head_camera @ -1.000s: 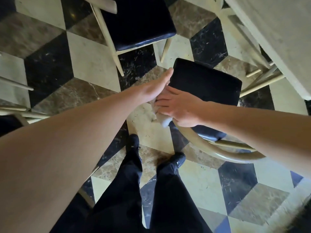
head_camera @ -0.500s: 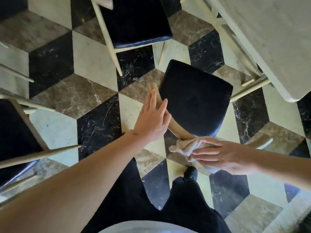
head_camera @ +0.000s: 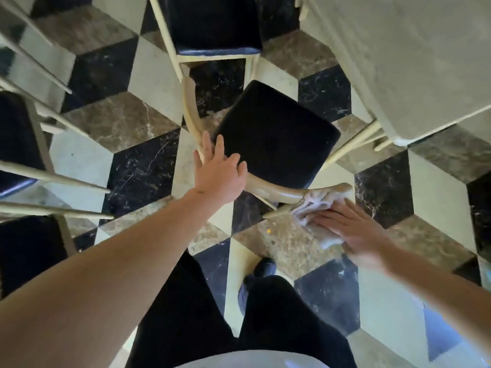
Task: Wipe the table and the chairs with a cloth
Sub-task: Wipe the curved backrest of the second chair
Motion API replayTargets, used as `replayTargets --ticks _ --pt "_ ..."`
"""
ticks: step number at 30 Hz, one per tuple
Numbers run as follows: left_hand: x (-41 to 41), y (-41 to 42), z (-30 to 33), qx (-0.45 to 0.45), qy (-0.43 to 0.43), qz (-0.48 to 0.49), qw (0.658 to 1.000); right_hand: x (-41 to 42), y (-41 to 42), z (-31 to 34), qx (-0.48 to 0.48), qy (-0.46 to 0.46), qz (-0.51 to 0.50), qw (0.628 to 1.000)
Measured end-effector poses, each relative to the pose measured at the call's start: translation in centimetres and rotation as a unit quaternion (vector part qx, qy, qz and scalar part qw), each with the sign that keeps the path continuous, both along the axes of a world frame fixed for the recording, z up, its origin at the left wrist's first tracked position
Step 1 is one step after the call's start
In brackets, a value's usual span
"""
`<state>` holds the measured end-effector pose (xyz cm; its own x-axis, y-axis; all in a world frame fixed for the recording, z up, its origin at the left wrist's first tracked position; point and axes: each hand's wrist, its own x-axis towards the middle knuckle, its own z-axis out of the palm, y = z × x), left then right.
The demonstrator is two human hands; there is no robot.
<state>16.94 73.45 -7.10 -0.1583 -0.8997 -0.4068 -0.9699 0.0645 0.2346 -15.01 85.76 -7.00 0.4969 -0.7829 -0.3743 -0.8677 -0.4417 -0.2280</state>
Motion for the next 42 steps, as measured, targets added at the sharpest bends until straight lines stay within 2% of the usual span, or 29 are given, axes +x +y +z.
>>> replayTargets --ticks 1,2,3,4,6,7,8,9,10,14,16,19,23,26,27,28,31,34,35,36,37,40,42 --pt "-0.4 0.4 0.1 0.007 -0.020 0.003 1.000 2.2 2.2 -0.8 0.002 -0.063 -0.114 0.991" --pt "-1.4 0.6 0.6 0.013 -0.036 0.004 0.999 3.9 4.4 -0.5 0.020 -0.152 -0.245 0.957" --pt "-1.8 0.8 0.6 0.020 -0.052 0.004 0.998 6.1 5.4 -0.5 0.044 -0.232 -0.382 0.894" --pt "-2.3 0.9 0.7 0.025 -0.066 0.003 0.998 7.9 5.7 -0.4 0.076 -0.303 -0.526 0.791" --pt "-3.2 0.7 0.8 0.031 -0.102 -0.006 0.994 10.8 4.6 0.0 0.148 -0.391 -0.761 0.496" --pt "-3.0 0.6 0.8 0.039 -0.113 0.001 0.993 12.4 3.7 0.1 0.187 -0.410 -0.821 0.351" --pt "-3.1 0.5 0.7 0.044 -0.123 0.002 0.991 13.6 2.8 0.7 0.220 -0.446 -0.839 0.222" --pt "-3.4 0.5 0.7 0.049 -0.132 -0.001 0.990 14.2 1.8 1.4 0.235 -0.481 -0.834 0.132" --pt "-3.2 0.5 0.7 0.054 -0.133 0.000 0.990 14.7 0.6 1.8 0.228 -0.508 -0.825 0.092" --pt "-3.3 0.3 1.0 0.085 -0.141 -0.015 0.986 14.4 -4.1 3.5 0.124 -0.565 -0.816 0.024" --pt "-3.4 0.3 1.4 0.117 -0.130 -0.006 0.985 13.1 -5.6 3.4 0.081 -0.550 -0.831 0.019" --pt "-3.2 0.0 1.1 0.133 -0.112 -0.030 0.984 9.4 -6.4 1.8 0.051 -0.513 -0.855 0.053" --pt "-2.7 0.0 0.1 0.104 -0.069 -0.010 0.992 6.6 -7.6 0.6 -0.022 -0.466 -0.874 0.138" --pt "-2.5 0.1 -0.6 0.104 -0.054 -0.015 0.993 9.9 -6.9 -0.3 -0.045 -0.421 -0.879 0.217" --pt "-2.5 0.0 -0.7 0.101 -0.052 -0.017 0.993 11.8 -6.2 -0.4 -0.050 -0.408 -0.874 0.260" --pt "-2.3 0.0 -0.7 0.102 -0.052 -0.019 0.993 13.9 -5.4 -0.2 -0.054 -0.395 -0.860 0.318" --pt "-2.0 0.2 -0.2 0.091 -0.043 -0.027 0.995 19.7 -2.4 1.2 -0.065 -0.371 -0.765 0.521" --pt "-0.3 -1.3 1.0 -0.015 0.000 0.007 1.000 23.1 -1.0 2.2 -0.009 -0.285 -0.602 0.746" --pt "0.7 -2.5 1.4 -0.041 0.010 0.033 0.999 23.3 -1.5 2.5 0.010 -0.250 -0.550 0.797" --pt "1.8 -4.0 1.6 -0.054 0.015 0.054 0.997 23.2 -2.4 2.9 0.022 -0.225 -0.520 0.823" --pt "2.9 -5.7 1.7 -0.062 0.013 0.063 0.996 23.1 -3.5 3.3 0.025 -0.211 -0.508 0.835" --pt "5.9 -10.7 1.7 -0.063 0.007 0.056 0.996 22.4 -8.0 4.2 0.064 -0.185 -0.501 0.843" --pt "7.5 -14.4 1.2 -0.040 0.037 0.057 0.997 22.3 -12.5 3.8 0.168 -0.185 -0.498 0.830"
